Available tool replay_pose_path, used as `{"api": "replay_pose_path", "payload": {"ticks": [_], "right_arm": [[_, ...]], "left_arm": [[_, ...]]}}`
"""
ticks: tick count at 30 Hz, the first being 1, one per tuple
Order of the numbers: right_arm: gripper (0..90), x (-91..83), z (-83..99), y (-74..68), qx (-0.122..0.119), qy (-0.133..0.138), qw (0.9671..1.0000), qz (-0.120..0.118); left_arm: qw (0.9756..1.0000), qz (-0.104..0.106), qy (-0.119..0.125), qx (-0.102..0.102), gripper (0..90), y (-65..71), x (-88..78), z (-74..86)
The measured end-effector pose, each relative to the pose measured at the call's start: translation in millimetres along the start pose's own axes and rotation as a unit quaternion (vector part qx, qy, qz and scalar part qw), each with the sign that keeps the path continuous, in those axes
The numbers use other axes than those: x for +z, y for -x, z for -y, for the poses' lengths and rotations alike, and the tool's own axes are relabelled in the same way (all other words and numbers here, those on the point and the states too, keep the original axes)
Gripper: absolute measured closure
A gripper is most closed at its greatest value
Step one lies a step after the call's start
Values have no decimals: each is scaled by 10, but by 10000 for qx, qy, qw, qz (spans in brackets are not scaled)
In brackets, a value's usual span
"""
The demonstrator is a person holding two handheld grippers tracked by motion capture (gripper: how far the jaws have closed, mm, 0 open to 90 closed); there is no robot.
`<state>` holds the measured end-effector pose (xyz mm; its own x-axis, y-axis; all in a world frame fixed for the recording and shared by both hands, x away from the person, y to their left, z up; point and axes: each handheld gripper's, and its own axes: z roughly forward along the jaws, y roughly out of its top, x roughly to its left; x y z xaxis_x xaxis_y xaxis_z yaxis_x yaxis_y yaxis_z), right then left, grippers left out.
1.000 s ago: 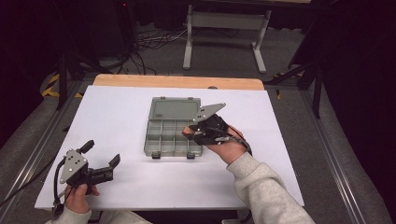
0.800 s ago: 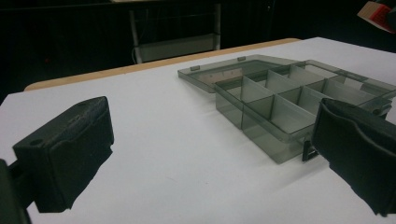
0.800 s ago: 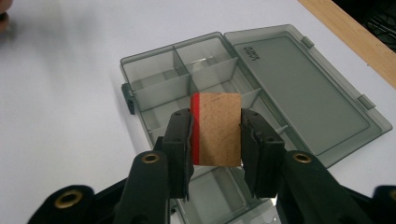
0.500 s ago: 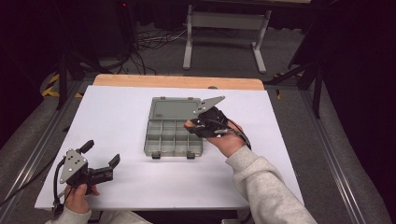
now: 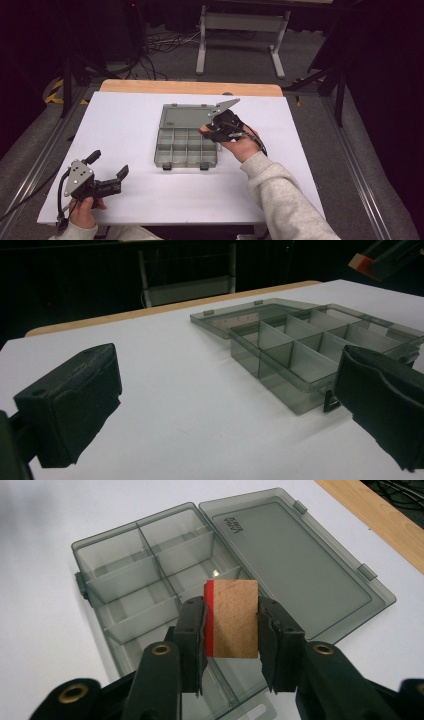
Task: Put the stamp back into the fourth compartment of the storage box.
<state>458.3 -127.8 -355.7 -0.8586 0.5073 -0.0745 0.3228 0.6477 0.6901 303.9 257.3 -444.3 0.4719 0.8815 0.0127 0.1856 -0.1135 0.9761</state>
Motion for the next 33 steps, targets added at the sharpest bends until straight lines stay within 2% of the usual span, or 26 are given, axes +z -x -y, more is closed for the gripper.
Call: {"api": "replay_pose_path", "payload": {"ticks": [19,33], "right_arm": [[654,163,53,157,255,-167,9995,45],[654,256,95,189,264,-468,9985,70]], "left_arm": [[10000,2,-24,6,2,-5,3,2],[10000,-3,-29,10,1,-9,1,3]]}}
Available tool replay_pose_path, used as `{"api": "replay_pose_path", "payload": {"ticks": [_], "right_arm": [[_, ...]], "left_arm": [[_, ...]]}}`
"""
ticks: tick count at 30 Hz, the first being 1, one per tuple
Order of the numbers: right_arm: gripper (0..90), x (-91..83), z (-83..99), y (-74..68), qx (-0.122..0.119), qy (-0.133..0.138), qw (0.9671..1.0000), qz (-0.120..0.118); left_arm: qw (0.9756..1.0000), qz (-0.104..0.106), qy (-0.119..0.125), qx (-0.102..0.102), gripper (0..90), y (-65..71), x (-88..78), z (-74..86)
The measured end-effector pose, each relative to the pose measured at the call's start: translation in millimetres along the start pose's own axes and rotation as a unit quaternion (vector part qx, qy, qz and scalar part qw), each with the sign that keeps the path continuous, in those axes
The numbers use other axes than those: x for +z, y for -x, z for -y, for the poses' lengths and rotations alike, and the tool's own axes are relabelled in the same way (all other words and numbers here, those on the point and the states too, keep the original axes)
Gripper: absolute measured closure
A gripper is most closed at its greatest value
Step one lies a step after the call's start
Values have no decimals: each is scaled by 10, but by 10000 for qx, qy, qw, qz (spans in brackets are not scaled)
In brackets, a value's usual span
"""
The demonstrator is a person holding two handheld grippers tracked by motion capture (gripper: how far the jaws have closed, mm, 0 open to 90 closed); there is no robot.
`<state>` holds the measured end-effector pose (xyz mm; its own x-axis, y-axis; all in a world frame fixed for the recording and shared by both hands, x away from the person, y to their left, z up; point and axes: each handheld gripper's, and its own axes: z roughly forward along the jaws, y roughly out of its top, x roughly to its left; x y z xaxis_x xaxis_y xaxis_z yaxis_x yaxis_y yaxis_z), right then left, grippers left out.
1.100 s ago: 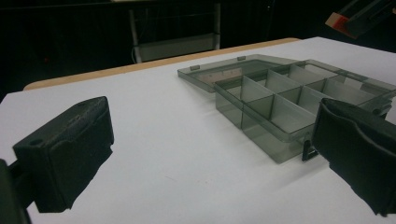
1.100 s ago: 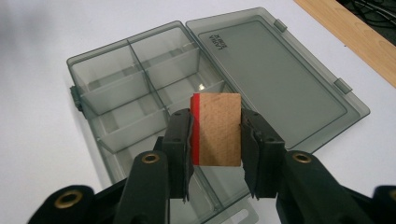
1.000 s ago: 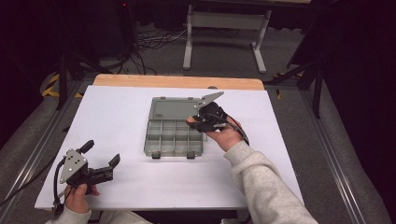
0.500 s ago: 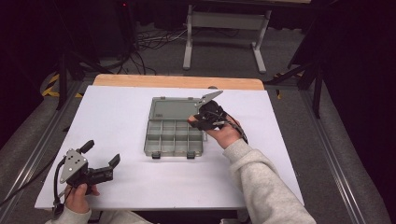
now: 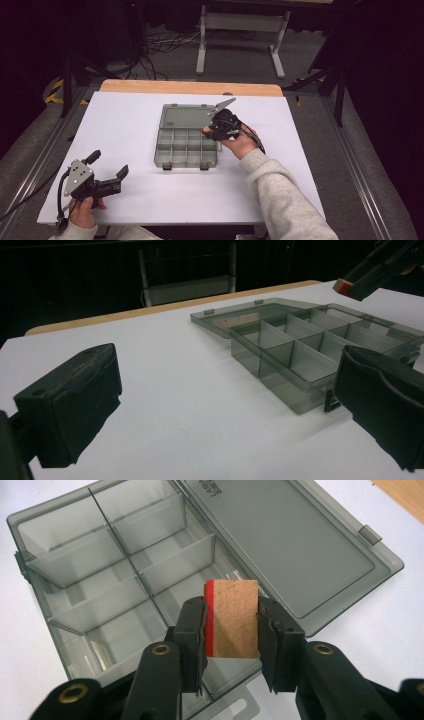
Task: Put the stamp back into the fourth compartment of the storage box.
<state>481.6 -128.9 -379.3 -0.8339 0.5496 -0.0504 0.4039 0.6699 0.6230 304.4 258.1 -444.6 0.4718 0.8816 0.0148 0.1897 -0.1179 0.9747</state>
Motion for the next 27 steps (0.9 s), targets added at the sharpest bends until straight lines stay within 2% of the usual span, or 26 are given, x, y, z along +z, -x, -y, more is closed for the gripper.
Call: {"api": "replay_pose_path", "payload": {"ticks": [27], "right_arm": [[653,186,57,61,65,-436,9990,-56]], "left_arm": [[10000,13,6,4,1,-2,0,1]]}}
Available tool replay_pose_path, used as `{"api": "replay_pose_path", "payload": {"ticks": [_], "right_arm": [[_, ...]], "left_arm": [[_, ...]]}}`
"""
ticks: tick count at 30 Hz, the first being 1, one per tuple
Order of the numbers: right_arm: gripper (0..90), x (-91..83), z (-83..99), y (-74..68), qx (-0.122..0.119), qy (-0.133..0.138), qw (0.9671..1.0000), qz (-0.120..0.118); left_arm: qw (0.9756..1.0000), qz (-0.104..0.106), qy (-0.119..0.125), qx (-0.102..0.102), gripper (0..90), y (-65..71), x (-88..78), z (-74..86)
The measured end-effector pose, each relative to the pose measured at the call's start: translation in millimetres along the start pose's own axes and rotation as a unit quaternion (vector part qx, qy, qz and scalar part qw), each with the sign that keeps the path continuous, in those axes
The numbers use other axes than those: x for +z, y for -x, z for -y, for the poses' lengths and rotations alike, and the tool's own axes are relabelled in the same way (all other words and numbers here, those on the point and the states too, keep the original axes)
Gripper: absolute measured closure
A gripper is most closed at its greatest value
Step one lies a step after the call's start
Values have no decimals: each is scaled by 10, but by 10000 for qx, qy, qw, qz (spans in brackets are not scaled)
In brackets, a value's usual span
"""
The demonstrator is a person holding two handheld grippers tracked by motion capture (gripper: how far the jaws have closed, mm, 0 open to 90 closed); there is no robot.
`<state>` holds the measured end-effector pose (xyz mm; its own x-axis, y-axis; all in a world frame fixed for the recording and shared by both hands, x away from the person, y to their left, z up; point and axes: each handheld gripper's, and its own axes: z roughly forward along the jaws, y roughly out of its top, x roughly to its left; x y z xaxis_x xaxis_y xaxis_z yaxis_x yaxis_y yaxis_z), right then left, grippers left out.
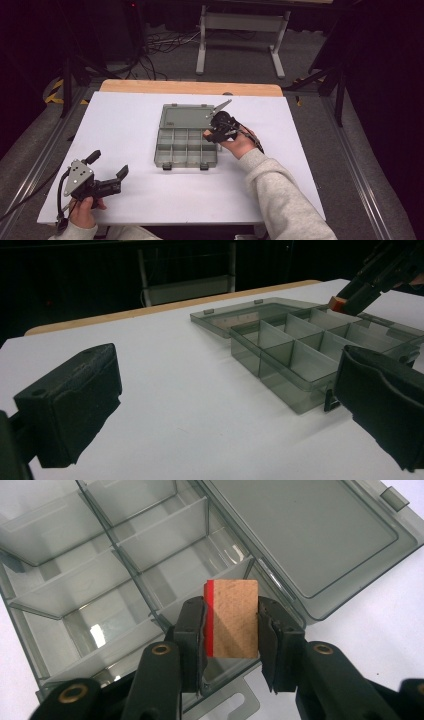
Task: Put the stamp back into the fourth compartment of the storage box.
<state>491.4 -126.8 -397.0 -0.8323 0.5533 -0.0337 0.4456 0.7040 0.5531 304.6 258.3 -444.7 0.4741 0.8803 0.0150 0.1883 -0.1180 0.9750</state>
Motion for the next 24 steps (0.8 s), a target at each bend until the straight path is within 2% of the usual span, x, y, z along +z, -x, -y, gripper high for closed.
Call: {"api": "replay_pose_path", "payload": {"ticks": [24], "right_arm": [[653,102,7,-18,-105,-219,9997,-25]], "left_arm": [[10000,14,-32,-7,1,-2,5,2]]}}
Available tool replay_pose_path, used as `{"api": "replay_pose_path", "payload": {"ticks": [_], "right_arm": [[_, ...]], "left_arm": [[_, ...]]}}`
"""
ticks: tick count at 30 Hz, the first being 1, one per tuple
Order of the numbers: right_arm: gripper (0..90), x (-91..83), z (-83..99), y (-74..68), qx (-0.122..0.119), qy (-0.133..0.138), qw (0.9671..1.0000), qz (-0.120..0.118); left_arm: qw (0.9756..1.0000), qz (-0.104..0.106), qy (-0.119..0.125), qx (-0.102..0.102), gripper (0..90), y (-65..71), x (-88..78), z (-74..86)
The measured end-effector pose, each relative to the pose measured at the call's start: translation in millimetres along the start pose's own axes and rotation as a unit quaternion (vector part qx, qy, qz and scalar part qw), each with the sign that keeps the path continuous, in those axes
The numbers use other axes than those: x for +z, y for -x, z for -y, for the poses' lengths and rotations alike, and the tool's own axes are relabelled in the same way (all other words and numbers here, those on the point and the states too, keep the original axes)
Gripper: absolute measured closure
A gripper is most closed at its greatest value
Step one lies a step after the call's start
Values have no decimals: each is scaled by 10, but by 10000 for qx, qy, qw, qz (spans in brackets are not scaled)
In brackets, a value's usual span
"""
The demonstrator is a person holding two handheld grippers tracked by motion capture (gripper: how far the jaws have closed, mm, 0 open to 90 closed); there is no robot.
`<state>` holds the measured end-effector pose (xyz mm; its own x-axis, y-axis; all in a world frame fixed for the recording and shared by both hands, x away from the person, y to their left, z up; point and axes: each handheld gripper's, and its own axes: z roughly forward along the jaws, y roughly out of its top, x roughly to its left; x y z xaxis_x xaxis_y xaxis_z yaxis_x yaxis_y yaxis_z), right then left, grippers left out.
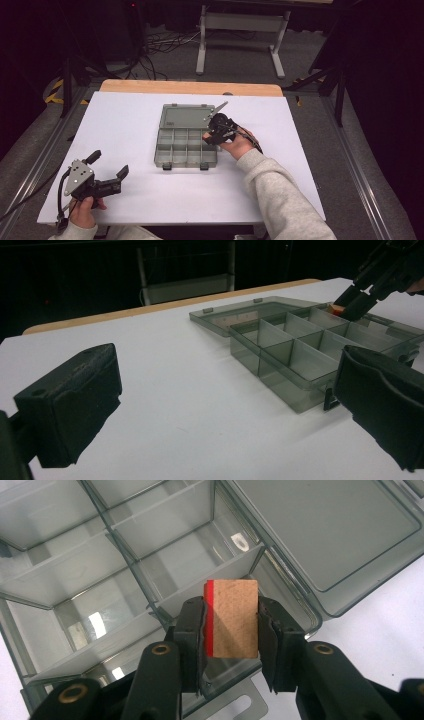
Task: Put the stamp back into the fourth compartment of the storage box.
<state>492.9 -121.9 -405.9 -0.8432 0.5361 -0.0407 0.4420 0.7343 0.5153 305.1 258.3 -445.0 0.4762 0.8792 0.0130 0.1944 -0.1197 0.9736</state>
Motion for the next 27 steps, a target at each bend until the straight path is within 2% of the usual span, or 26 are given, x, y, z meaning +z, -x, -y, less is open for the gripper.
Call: {"api": "replay_pose_path", "payload": {"ticks": [5,8,13,20,27], "right_arm": [[640,7,0,-8,-24,-18,10000,-6],[566,-19,2,-6,-5,98,9999,44],[502,-72,4,-15,-11,220,9997,79],[235,-245,-16,-68,-79,603,9981,75],[69,-466,-7,-173,-228,1003,9946,109]], "left_arm": [[10000,6,2,6,2,2,0,-1],[10000,9,-5,2,1,1,0,0],[10000,-1,12,-3,2,3,5,1],[10000,6,4,-1,1,2,13,4],[10000,3,4,12,2,8,13,2]]}}
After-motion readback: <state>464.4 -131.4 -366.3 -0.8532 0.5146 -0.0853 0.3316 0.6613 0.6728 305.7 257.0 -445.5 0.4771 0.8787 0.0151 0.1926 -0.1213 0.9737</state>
